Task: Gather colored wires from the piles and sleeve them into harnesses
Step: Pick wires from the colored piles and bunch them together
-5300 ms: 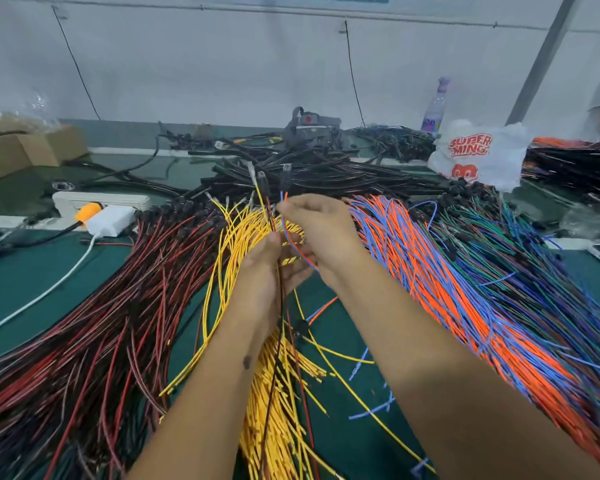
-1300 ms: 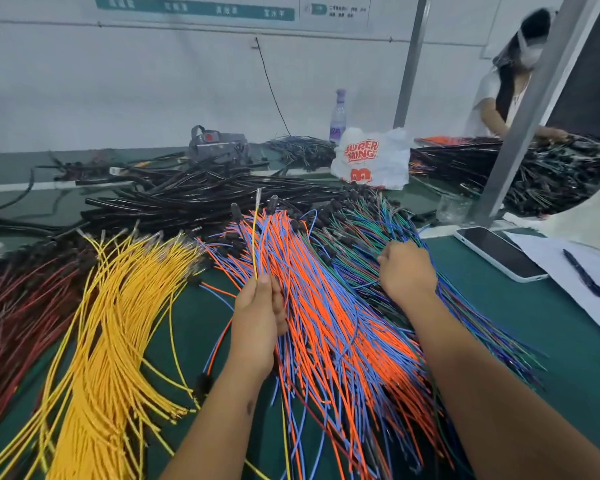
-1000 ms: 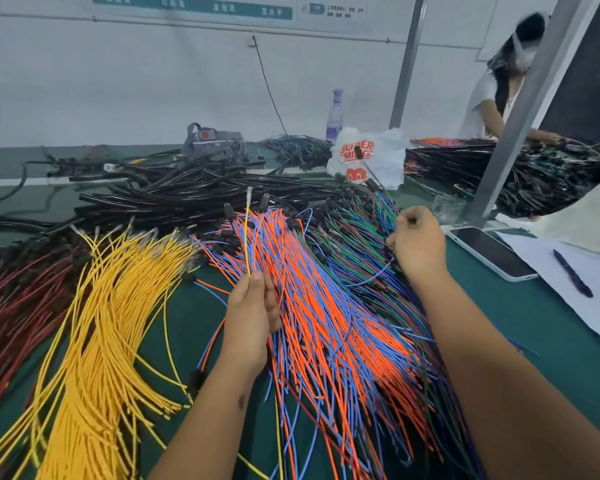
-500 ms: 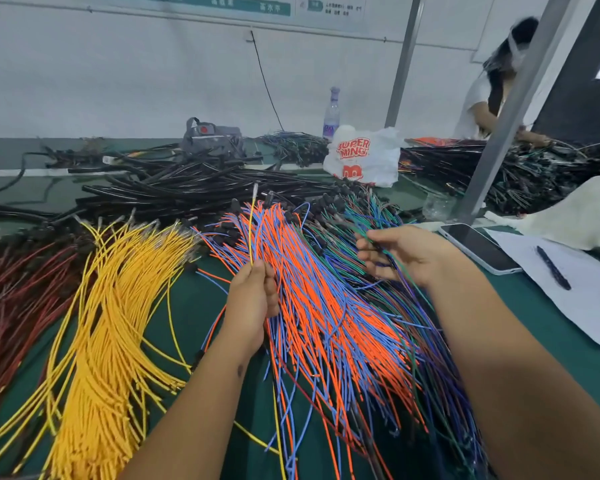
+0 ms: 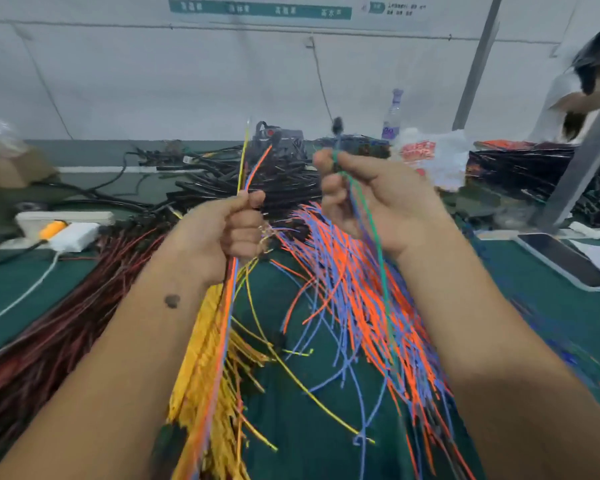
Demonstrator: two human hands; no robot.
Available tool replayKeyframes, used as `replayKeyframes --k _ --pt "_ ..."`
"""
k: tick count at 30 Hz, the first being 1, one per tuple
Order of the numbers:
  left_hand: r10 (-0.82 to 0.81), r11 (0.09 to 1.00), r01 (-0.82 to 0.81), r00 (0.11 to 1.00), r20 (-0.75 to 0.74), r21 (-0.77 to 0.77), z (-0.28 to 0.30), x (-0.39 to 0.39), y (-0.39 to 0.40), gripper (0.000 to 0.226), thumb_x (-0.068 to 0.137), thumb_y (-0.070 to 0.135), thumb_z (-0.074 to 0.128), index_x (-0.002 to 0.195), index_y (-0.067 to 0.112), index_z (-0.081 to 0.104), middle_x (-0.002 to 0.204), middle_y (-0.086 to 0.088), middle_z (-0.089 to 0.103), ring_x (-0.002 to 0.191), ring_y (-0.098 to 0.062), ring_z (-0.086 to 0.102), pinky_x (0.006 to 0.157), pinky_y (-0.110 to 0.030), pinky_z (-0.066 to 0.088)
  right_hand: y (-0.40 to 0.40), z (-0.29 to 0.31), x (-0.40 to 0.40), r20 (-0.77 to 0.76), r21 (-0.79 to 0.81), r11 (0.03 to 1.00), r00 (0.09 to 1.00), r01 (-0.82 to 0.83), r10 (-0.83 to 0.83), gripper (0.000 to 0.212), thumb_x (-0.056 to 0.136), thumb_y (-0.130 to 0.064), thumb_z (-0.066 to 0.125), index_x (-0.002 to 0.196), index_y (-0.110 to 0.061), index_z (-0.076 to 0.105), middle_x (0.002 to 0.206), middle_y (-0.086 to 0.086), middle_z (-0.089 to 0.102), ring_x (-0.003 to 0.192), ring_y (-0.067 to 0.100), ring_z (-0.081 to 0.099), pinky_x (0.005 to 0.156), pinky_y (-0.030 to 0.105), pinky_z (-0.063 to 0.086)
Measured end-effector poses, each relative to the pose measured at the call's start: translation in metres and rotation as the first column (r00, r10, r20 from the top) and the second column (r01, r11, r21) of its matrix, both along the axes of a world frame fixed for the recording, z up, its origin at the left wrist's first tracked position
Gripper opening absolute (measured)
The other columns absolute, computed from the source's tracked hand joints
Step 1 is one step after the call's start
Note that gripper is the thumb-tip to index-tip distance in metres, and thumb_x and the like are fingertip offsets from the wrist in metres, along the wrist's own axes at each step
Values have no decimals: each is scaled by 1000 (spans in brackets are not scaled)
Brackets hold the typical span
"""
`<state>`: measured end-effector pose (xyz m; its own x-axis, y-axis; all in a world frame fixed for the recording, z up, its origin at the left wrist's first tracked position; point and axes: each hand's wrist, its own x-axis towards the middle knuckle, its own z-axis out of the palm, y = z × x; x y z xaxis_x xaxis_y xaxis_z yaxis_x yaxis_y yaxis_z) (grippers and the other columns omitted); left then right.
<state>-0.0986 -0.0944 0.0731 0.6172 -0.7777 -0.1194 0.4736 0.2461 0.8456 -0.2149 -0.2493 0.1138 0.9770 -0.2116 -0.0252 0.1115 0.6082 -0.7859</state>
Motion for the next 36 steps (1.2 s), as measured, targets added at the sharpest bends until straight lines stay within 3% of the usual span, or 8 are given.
replayKeyframes --k 3,6,13,16,19,22,27,36 --pt "22 998 -25 999 48 65 -13 9 10 45 101 26 32 64 20 56 43 11 18 44 -3 3 34 -13 6 37 -20 30 -50 36 990 989 -138 140 21 101 -12 36 94 -6 54 69 9 69 51 14 61 46 20 50" --pt "171 968 -193 975 144 157 -47 6 2 49 101 21 34 57 19 56 39 9 33 31 1 16 32 -13 10 64 -61 61 -89 -328 943 992 54 -88 21 97 -5 43 87 3 60 74 15 60 59 16 54 55 24 46" --pt "276 894 -355 916 290 272 -96 -18 -32 38 99 19 44 61 16 49 41 5 43 30 -5 34 35 -11 24 48 -130 83 -14 -917 303 738 260 -675 16 90 -26 59 94 -15 69 104 17 59 98 30 51 81 39 39" --pt "261 903 -347 911 318 254 -94 -30 -48 34 97 12 44 63 16 49 40 6 41 32 -6 33 38 -14 21 36 -132 81 3 -896 320 724 309 -689 31 94 -19 52 63 -18 46 97 26 56 92 29 47 79 40 36" --pt "267 908 -352 904 333 229 -90 -35 -58 34 96 7 42 64 13 50 37 7 43 30 -4 36 36 -13 23 31 -127 71 -4 -831 455 816 319 -579 26 98 -13 47 79 1 58 85 25 54 80 26 47 79 44 43" --pt "275 908 -357 902 333 217 -84 -33 -60 32 100 11 38 74 15 56 48 3 53 38 -9 46 39 -13 32 18 -118 40 -148 -812 579 932 77 -332 23 100 -19 48 97 -2 63 72 7 53 61 13 49 54 22 42" --pt "260 920 -335 909 326 201 -84 -18 -56 33 105 21 28 78 20 47 67 2 49 31 1 28 32 -10 21 -22 -104 -43 -433 -827 437 896 -353 -96 23 102 -29 45 104 -11 58 70 6 66 48 14 54 47 23 38" --pt "303 929 -334 934 189 162 -82 -18 -55 32 106 23 26 81 22 45 54 7 52 31 -3 21 34 -10 19 -97 -101 -121 -292 -890 452 829 -53 -478 50 101 -32 47 62 -11 71 47 6 53 35 12 35 38 18 28"
